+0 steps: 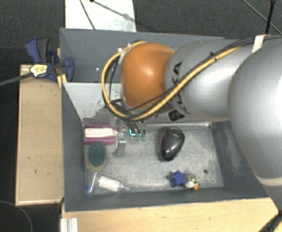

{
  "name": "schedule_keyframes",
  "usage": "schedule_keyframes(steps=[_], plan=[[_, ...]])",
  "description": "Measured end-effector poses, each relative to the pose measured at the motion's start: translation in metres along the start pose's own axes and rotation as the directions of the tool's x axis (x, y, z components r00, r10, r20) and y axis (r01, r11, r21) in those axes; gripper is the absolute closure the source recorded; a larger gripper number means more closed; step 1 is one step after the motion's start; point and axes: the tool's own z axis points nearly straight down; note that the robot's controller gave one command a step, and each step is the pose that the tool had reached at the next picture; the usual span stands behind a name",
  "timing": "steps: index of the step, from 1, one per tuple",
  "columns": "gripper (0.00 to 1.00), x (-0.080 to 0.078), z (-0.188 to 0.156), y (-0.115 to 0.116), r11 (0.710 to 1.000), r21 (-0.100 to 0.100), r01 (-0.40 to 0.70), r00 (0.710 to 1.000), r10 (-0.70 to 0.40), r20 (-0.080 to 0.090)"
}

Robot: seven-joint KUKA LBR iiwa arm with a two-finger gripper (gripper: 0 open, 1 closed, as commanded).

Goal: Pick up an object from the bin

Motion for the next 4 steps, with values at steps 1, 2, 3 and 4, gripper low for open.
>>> schedule_keyframes(steps=[1, 2, 3, 4], plan=[[0.00, 0.023, 0.079, 0.024, 0.986, -0.004, -0.165, 0.986, 0.165, 0.015], [0.00, 0.026, 0.078, 0.045, 0.991, 0.010, 0.132, 0.991, -0.132, 0.023], [1.00, 0.025, 0.074, 0.045, 0.992, 0.012, 0.129, 0.991, -0.129, 0.021], [1.00, 0.011, -0.045, 0.053, 0.991, -0.002, 0.136, 0.991, -0.136, 0.017]])
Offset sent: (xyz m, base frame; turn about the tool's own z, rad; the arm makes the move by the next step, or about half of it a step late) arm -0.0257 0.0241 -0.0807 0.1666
